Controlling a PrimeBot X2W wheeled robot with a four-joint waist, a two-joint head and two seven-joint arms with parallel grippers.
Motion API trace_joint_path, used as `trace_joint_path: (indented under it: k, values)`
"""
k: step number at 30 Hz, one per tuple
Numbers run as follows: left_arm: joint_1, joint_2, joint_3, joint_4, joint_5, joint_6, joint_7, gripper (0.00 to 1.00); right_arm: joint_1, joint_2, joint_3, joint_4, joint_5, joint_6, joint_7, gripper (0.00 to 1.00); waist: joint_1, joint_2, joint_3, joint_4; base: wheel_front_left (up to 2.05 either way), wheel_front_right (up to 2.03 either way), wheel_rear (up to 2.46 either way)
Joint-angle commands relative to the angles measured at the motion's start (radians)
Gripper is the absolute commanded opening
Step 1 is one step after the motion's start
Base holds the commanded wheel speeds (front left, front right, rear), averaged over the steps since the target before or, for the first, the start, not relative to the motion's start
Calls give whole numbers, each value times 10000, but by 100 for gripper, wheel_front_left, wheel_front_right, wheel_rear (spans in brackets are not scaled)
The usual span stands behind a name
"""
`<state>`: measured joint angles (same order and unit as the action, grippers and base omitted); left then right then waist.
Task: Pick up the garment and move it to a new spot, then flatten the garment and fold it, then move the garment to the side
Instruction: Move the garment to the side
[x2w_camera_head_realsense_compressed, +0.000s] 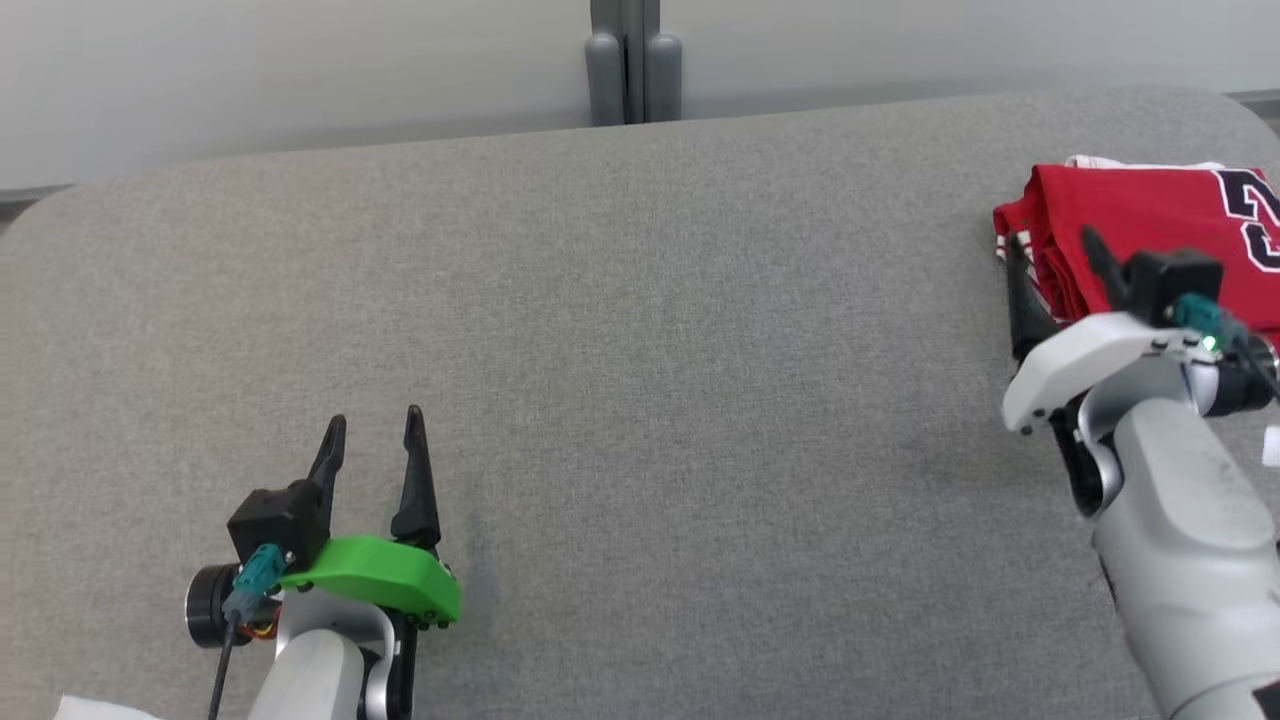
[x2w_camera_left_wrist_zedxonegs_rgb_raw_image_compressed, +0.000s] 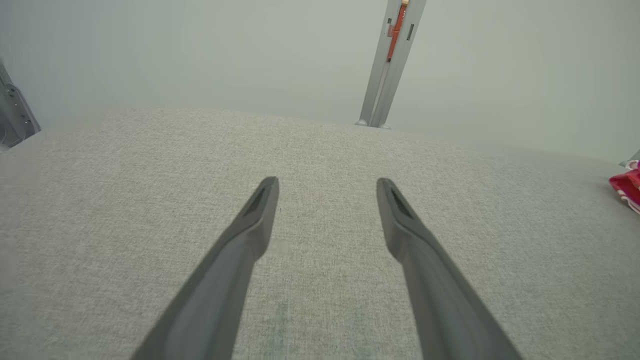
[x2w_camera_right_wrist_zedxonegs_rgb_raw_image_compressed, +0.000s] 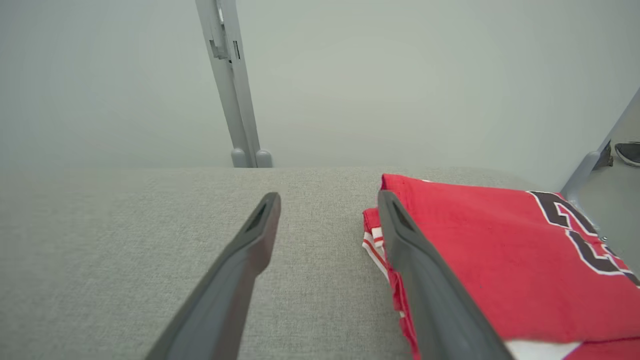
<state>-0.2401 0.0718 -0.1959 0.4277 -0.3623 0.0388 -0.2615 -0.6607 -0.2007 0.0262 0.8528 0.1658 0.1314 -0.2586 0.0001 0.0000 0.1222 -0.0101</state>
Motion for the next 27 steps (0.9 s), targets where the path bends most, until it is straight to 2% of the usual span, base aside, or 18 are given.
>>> trace_joint_path:
  k: [1,8,14,19,27]
  values:
    - [235,-27,131,-44,49,-62,-33,100,433,96,-76,-430,-121,-14,-77,100,-1,0,-370,229,0,0,0]
    - [862,-140,522,-216,-66,-378,-36,100,3004,1134,-866,-3515,-457,-13,-62,100,-1,0,-692,368,0,0,0]
    - [1379,-188,656,-394,76,-542,-36,100,4818,1466,-871,-5182,-566,-13,-64,100,-1,0,-989,448,0,0,0]
    - [1732,-202,658,-623,105,-421,-37,100,5734,1492,-512,-5689,-159,-13,20,100,-1,0,-1186,479,0,0,0]
    - [1986,-201,459,-964,288,-98,-37,100,6194,1488,-416,-5790,233,-13,2,100,-1,0,-1351,593,0,0,0]
